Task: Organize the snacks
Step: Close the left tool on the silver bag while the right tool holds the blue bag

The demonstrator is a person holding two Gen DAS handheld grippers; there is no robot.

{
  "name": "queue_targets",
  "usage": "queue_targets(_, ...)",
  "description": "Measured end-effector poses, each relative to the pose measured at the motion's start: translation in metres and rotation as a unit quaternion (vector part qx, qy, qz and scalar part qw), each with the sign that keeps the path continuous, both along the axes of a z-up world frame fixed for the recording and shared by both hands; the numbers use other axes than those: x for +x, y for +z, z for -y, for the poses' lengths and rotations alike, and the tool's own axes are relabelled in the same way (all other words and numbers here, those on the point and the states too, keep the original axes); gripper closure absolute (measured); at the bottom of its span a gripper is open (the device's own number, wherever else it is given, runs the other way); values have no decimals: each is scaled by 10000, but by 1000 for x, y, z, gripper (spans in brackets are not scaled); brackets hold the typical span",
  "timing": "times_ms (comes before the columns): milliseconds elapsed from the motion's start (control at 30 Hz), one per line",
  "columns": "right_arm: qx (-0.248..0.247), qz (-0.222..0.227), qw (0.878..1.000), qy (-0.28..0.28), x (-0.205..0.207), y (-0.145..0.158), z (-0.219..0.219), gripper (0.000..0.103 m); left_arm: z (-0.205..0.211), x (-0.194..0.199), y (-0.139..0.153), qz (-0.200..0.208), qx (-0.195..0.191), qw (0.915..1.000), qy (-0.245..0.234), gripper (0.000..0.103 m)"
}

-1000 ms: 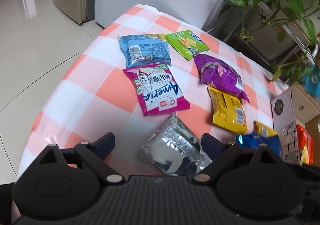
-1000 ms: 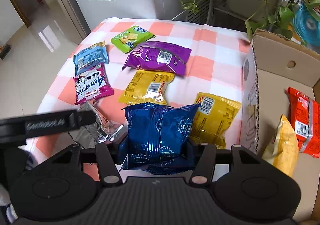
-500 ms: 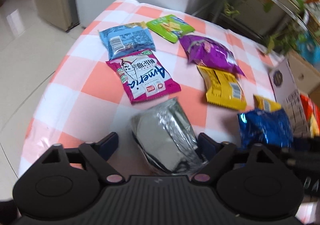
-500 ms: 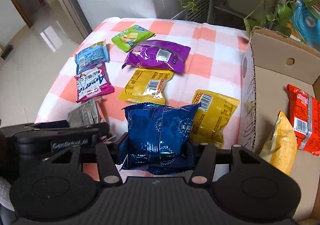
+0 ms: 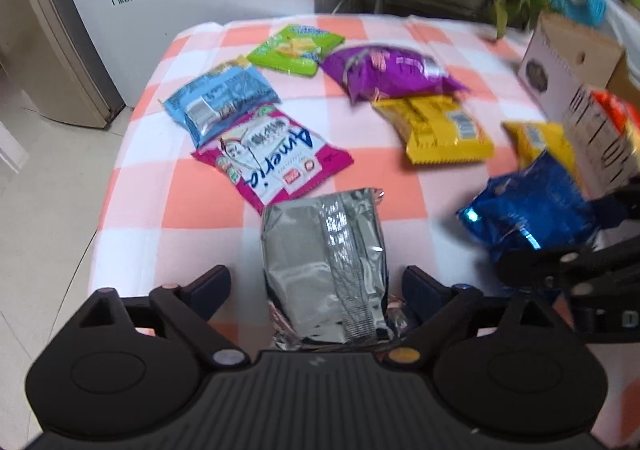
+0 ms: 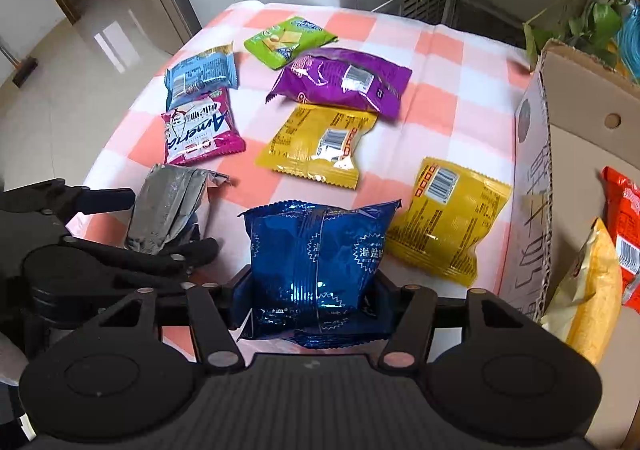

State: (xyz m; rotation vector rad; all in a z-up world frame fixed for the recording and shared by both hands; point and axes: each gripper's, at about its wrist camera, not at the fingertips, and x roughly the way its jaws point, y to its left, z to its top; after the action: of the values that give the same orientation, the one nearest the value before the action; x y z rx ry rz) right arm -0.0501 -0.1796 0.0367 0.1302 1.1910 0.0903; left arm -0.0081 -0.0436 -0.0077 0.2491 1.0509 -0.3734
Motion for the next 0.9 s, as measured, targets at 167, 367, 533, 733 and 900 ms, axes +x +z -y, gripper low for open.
queue_targets(167,-119,-112,9999,-7,0,-6,-3,30,-2,6,-3,-66,-27,10000,46,0)
queue_targets(367,-135,-167,9998,-35,1,-9,-3,29,-4,6,-4,-37,-68,10000,32,0)
queue_targets(533,-155,-146,9998,-21,0,-9,-3,29,-4,5,-5,-25,-69,10000,31,0)
queue_targets(733,-232,-39,9997,65,1,-7,-5,36,-4,5,-3,-30,-56,10000,63,1)
queue_targets(900,-452,156,9986,236,0,-2,-10,37,-1,0,4,106,-158,9997,-146,33)
